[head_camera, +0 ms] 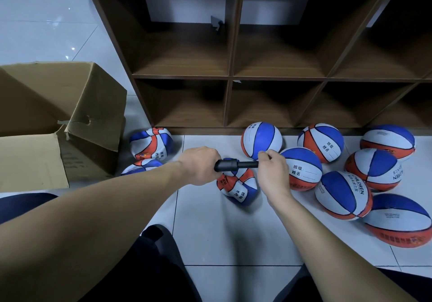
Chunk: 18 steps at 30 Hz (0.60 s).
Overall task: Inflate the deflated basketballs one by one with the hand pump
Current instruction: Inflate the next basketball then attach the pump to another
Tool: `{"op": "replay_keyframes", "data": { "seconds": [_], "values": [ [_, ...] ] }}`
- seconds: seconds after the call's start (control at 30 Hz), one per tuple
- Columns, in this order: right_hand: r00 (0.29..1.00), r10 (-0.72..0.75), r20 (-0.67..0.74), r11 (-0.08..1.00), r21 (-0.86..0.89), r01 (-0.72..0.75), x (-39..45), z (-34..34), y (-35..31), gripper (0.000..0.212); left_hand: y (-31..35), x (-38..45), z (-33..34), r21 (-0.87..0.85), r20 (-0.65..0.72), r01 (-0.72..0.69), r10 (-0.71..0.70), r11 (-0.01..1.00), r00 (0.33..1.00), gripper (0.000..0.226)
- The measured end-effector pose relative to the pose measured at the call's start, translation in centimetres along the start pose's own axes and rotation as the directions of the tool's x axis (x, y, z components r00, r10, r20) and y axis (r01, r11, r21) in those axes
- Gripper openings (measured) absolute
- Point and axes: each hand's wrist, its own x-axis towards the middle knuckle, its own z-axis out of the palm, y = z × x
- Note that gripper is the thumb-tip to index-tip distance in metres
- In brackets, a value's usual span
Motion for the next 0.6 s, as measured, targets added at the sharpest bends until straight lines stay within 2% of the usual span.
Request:
{"op": "replay_keyframes", "data": {
  "seconds": [0.6],
  "values": [
    [0.995, -0.021, 0.096, 1.000, -0.014, 0.022, -1.2, 1.3, -0.3, 0.039, 1.8, 0.0, 0.0, 0.010, -0.016, -0.065, 0.065, 0.998, 0.998, 0.018]
  ]
}}
